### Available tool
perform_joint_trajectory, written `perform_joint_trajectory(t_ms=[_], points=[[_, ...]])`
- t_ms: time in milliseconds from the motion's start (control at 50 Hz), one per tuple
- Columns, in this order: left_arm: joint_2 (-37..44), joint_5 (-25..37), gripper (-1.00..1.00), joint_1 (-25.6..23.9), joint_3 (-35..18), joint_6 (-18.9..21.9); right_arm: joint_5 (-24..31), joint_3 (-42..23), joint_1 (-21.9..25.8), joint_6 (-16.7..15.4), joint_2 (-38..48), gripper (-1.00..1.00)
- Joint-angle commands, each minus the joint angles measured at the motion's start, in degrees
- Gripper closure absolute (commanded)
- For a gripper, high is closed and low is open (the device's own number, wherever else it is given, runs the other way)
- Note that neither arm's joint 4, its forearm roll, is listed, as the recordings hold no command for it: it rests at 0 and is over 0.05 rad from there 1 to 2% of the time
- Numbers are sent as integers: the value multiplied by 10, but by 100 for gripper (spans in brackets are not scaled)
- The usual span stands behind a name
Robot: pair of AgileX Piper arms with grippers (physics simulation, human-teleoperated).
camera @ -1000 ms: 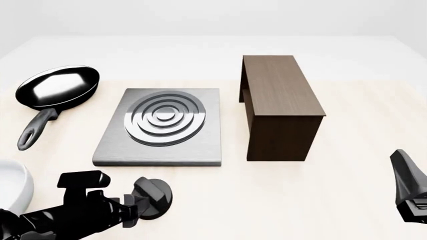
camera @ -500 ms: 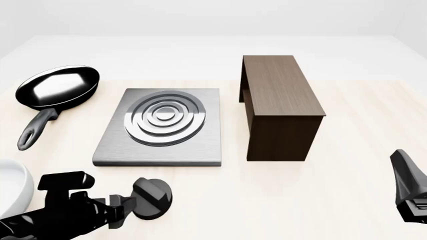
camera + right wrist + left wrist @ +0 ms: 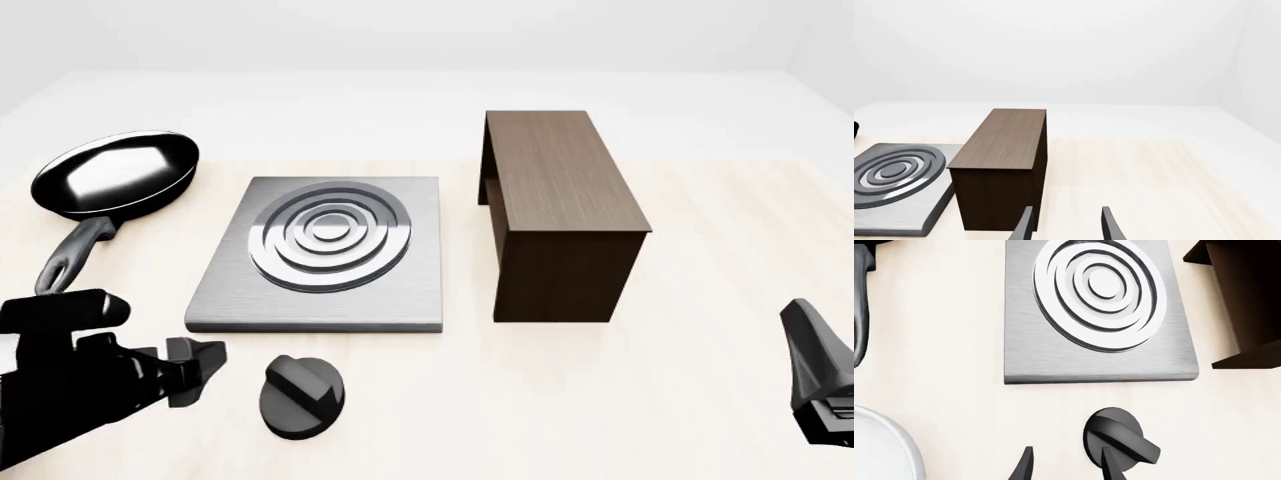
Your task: Turn on the stove.
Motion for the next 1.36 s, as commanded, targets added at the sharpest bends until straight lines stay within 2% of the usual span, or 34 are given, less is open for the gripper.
perform_joint_trajectory(t_ms=[20, 120, 220, 340, 400, 680, 800, 1120, 1360], points=[[-40, 63, -100, 46, -50, 37, 0, 0, 0, 0, 0, -100], [-47, 77, -100, 63, -70, 49, 0, 0, 0, 0, 0, -100], [-54, 94, -100, 97, -98, 77, 0, 0, 0, 0, 0, -100], [-48, 102, -100, 101, -121, 80, 0, 0, 0, 0, 0, -100], [-59, 113, -100, 130, -142, 91, 0, 0, 0, 0, 0, -100], [-58, 154, -100, 161, -217, 99, 0, 0, 0, 0, 0, -100], [-64, 168, -100, 179, -245, 119, 0, 0, 0, 0, 0, -100], [-71, 188, -100, 210, -296, 130, 0, 0, 0, 0, 0, -100], [-73, 181, -100, 201, -291, 121, 0, 0, 0, 0, 0, -100]])
